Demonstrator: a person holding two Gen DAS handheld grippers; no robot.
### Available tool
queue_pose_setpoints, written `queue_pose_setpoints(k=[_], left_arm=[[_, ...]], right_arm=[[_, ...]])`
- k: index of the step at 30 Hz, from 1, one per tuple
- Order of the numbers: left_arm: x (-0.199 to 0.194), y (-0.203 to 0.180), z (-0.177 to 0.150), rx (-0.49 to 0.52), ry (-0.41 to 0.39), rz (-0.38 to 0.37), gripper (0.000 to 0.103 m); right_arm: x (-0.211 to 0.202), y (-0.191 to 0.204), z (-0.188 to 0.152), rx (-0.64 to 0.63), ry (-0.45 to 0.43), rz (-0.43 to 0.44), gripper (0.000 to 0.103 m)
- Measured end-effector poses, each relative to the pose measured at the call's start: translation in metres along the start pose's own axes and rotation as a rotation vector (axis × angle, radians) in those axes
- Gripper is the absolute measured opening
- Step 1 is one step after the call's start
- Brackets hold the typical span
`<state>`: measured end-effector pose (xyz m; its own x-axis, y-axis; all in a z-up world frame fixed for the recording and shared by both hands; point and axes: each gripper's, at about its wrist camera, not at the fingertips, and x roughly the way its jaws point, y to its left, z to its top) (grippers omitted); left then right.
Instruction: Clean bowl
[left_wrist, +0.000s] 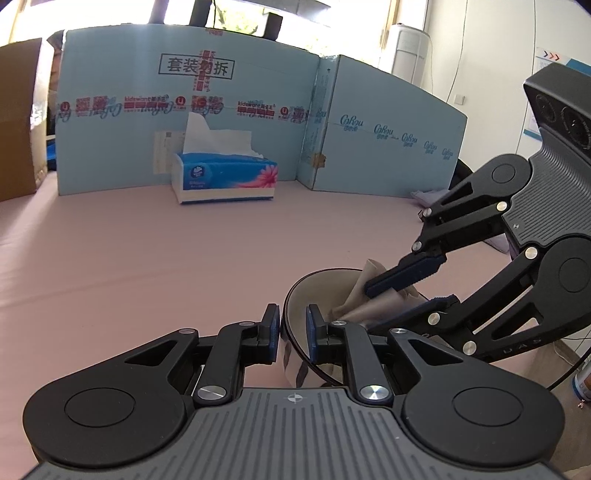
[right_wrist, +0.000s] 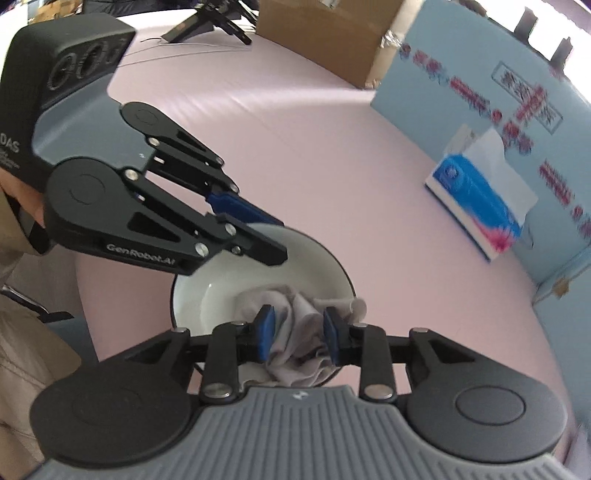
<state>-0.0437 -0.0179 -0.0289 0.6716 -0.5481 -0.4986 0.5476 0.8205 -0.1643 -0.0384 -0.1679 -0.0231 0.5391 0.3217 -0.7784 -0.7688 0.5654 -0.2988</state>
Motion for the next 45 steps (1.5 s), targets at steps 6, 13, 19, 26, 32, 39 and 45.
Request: queue_pose_setpoints(k=[6, 13, 19, 26, 32, 39, 45], left_arm=[[0.000, 0.002, -0.001, -0.004, -0.006, -0.013, 0.021], [-0.002, 0.003, -0.003, -0.008, -0.011, -0.028, 0.022], [-0.003, 0.000, -0.003, -0.008, -0.008, -0.025, 0.024], [-0.010, -0.006, -0.003, -0.011, 0.006, 0.009, 0.024], [-0.017, -0.020, -0.004, -0.004, 0.045, 0.069, 0.029], [-0.017, -0.035, -0.005, 0.045, 0.069, 0.149, 0.018], [0.002, -0.035, 0.012, 0.098, 0.106, 0.117, 0.008]], right_arm=[[0.014, -0.008, 0.000, -0.032, 0.048, 0.003, 0.036], [0.022, -0.019, -0.003, 0.061, 0.106, 0.069, 0.027], [0.024, -0.029, -0.004, 0.142, 0.125, 0.131, 0.027], [0.016, -0.017, -0.011, 0.161, 0.075, 0.106, 0.010], [-0.005, -0.019, -0.028, 0.250, -0.061, 0.083, 0.010], [-0.022, -0.014, -0.046, 0.271, -0.179, 0.103, 0.010], [-0.022, -0.016, -0.052, 0.267, -0.218, 0.104, 0.010]])
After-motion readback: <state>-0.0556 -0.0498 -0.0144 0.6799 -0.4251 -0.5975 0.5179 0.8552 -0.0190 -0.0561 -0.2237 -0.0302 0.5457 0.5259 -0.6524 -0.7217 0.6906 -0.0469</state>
